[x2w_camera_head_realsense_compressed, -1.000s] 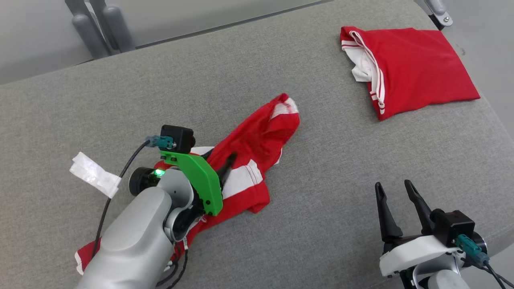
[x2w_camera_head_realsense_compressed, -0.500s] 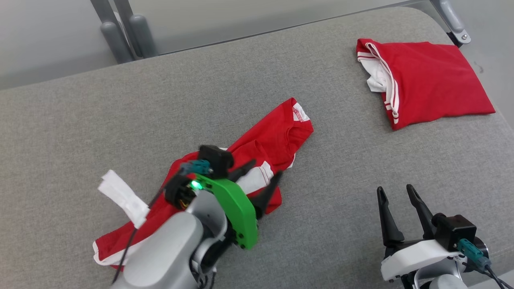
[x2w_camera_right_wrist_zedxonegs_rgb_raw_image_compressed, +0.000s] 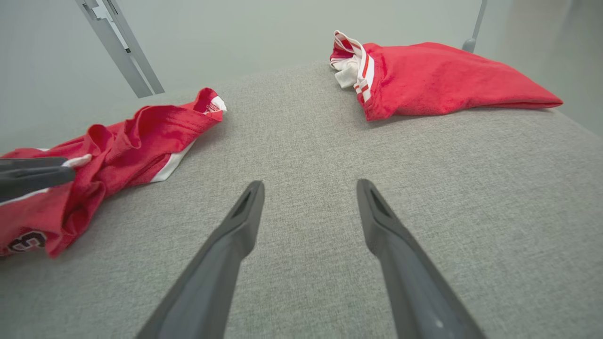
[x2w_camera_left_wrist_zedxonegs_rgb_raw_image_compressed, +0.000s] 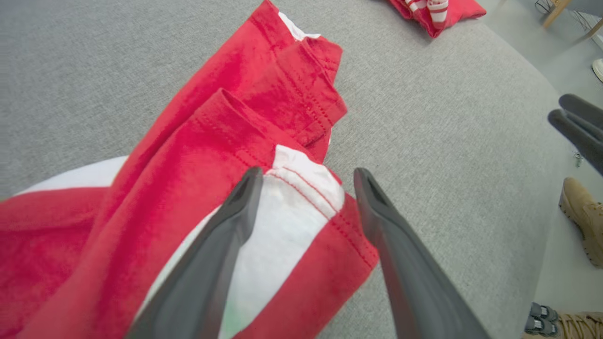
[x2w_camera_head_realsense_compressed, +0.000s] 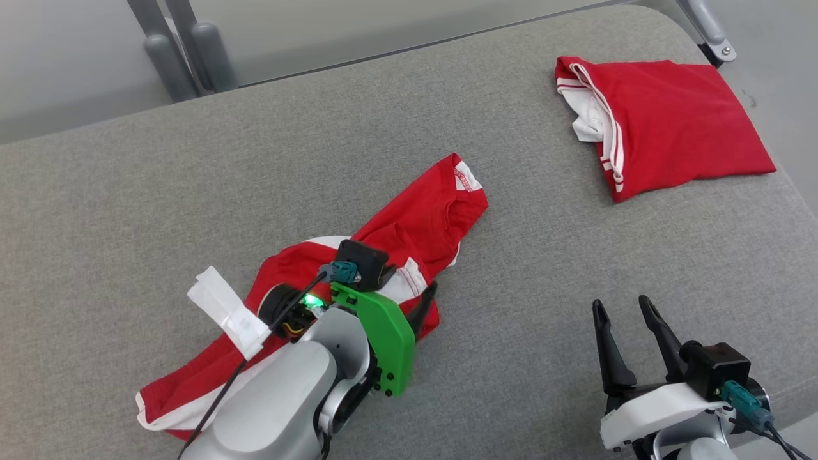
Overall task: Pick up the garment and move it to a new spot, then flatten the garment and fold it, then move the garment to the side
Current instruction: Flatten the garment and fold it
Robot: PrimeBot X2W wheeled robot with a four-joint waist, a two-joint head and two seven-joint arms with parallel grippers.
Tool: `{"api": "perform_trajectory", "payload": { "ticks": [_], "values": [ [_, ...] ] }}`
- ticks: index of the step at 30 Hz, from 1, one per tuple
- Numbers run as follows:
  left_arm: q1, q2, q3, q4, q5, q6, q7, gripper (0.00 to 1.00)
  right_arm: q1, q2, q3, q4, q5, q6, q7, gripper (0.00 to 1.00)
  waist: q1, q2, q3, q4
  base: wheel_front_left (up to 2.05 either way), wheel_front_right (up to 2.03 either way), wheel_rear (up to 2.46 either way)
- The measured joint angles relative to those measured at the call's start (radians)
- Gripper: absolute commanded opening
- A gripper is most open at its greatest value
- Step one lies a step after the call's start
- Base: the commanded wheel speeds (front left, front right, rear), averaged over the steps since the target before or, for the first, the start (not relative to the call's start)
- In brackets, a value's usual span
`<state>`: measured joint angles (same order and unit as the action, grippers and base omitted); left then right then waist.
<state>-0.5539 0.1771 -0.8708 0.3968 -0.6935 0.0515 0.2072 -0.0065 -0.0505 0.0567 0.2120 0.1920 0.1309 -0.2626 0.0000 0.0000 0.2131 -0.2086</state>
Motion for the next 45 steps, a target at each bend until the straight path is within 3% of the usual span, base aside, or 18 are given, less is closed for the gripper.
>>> {"api": "perform_trajectory", "payload": {
  "ticks": [1, 2, 12, 17, 23, 24, 25, 26, 30, 33, 38, 41, 43, 45],
  "values": [
    [-0.001, -0.001, 0.001, 0.016, -0.002, 0.000, 0.000, 0.41, 0.000, 0.000, 0.001, 0.002, 0.001, 0.000, 0.000, 1.00, 0.0000, 0.0000, 0.000, -0.003, 0.00, 0.00, 0.00],
    [-0.001, -0.002, 0.002, 0.029, -0.003, 0.000, 0.000, 0.00, 0.000, 0.000, 0.002, 0.002, 0.003, 0.000, 0.000, 1.00, 0.0000, 0.0000, 0.000, -0.006, 0.00, 0.00, 0.00],
    [0.001, 0.001, 0.007, 0.063, -0.019, -0.016, -0.035, 0.00, 0.003, 0.000, -0.009, 0.004, 0.007, 0.000, 0.000, 1.00, 0.0000, 0.0000, -0.014, -0.012, 0.00, 0.00, 0.00],
    [0.013, 0.012, -0.025, -0.044, 0.003, -0.011, -0.031, 0.00, 0.007, 0.000, -0.018, 0.003, 0.007, 0.000, 0.000, 1.00, 0.0000, 0.0000, -0.021, 0.000, 0.00, 0.00, 0.00],
    [0.081, -0.023, -0.133, -0.165, 0.023, -0.003, 0.035, 0.00, 0.011, 0.000, -0.015, 0.005, 0.007, 0.000, 0.000, 1.00, 0.0000, 0.0000, -0.022, 0.019, 0.00, 0.00, 0.00],
    [0.088, -0.029, -0.149, -0.161, 0.036, 0.002, 0.037, 0.15, 0.010, 0.000, -0.013, 0.006, 0.007, 0.000, 0.000, 1.00, 0.0000, 0.0000, -0.021, 0.021, 0.00, 0.00, 0.00],
    [0.091, -0.035, -0.160, -0.149, 0.051, 0.006, 0.030, 0.48, 0.009, 0.000, -0.009, 0.007, 0.007, 0.000, 0.000, 1.00, 0.0000, 0.0000, -0.019, 0.022, 0.00, 0.00, 0.00],
    [0.098, -0.046, -0.164, -0.133, 0.051, 0.008, 0.025, 1.00, 0.007, 0.000, -0.007, 0.009, 0.007, 0.000, 0.000, 1.00, 0.0000, 0.0000, -0.017, 0.022, 0.00, 0.00, 0.00],
    [0.128, -0.087, -0.192, -0.062, 0.035, -0.003, -0.001, 1.00, 0.001, 0.000, -0.008, 0.013, 0.007, 0.000, 0.000, 1.00, 0.0000, 0.0000, -0.014, 0.024, 0.00, 0.00, 0.00],
    [0.143, -0.106, -0.213, -0.034, 0.000, -0.051, -0.017, 1.00, 0.002, 0.000, -0.017, 0.019, 0.006, 0.000, 0.000, 1.00, 0.0000, 0.0000, -0.014, 0.026, 0.00, 0.00, 0.00],
    [0.143, -0.117, -0.145, -0.078, -0.041, -0.074, -0.152, 1.00, 0.002, 0.000, -0.038, 0.016, -0.006, 0.000, 0.000, 1.00, 0.0000, 0.0000, -0.019, 0.038, 0.00, 0.00, 0.00],
    [0.140, -0.090, -0.069, -0.126, -0.032, -0.027, -0.250, 1.00, 0.004, 0.000, -0.059, -0.003, -0.025, 0.000, 0.000, 1.00, 0.0000, 0.0000, -0.029, 0.050, 0.00, 0.00, 0.00],
    [0.128, -0.026, -0.022, -0.144, 0.040, 0.056, -0.318, 1.00, 0.009, -0.007, -0.072, -0.021, -0.039, 0.000, 0.000, 1.00, 0.0000, 0.0000, -0.039, 0.062, 0.00, 0.00, 0.00],
    [0.142, 0.018, 0.028, -0.159, 0.040, 0.104, -0.363, 1.00, 0.018, -0.016, -0.087, -0.037, -0.046, 0.000, 0.000, 1.00, 0.0000, 0.0000, -0.051, 0.073, 0.00, 0.00, 0.00]
  ]
}}
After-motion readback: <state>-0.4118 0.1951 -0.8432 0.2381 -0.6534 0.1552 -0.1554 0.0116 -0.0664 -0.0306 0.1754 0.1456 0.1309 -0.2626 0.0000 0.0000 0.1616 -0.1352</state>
